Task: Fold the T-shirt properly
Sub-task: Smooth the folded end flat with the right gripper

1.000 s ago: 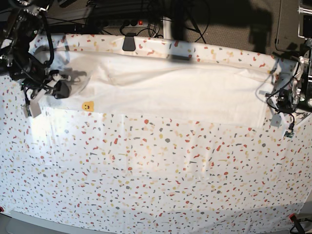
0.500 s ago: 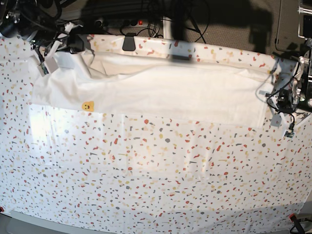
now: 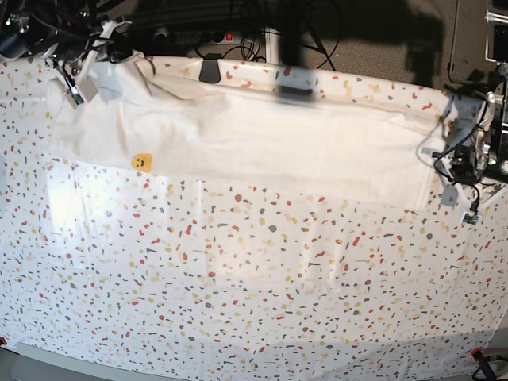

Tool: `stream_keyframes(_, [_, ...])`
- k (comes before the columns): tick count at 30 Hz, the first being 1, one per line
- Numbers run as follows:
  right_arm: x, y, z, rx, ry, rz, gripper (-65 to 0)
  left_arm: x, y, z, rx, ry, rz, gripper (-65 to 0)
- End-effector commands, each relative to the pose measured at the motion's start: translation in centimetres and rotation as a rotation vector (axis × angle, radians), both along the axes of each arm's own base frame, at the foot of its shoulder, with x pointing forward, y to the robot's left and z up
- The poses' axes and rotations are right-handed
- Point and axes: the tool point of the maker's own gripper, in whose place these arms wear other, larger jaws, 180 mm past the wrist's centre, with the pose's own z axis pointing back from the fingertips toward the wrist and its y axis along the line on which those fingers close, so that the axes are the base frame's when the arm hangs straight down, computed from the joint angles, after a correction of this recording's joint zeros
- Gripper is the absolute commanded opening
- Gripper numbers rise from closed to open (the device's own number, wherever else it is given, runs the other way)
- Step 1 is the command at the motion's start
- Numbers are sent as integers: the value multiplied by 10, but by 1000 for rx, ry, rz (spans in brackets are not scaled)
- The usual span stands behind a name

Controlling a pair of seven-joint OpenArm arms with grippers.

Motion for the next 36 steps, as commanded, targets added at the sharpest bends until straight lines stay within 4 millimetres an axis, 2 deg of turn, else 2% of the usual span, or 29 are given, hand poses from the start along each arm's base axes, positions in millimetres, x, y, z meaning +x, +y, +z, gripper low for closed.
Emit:
stream_keyframes(1, [8,-1,10,5,-54,3,-650,10,8,16,23,-47,6,-446])
stream_keyframes(4, [30,-5,26,34,-190,-48,-650,10,8,16,23,-47,6,-446])
stream_keyframes(8, [62,-17,58,65,-409,-124,-650,10,8,16,23,-47,6,-446])
stream_keyframes(17, [92,-41,74,-12,-491,-206,-650,10,8,16,23,-47,6,-446])
stream_keyframes(21, [105,-45,82,-14,-525,-235,-650,10,8,16,23,-47,6,-446])
stream_keyframes(25, [111,-68,71,-87,-497,-306,-650,10,8,16,23,-47,6,-446])
stream_keyframes(30, [113,-84,46,-61,-435,-371,-650,10,8,16,22,-48,6,-446])
stream_keyframes(33, [111,-85,34,-44,-399,-379,-650,10,8,16,23,-47,6,-446])
stream_keyframes(36, [110,-75,25,-36,-378,-332,-650,10,8,16,23,-47,6,-446])
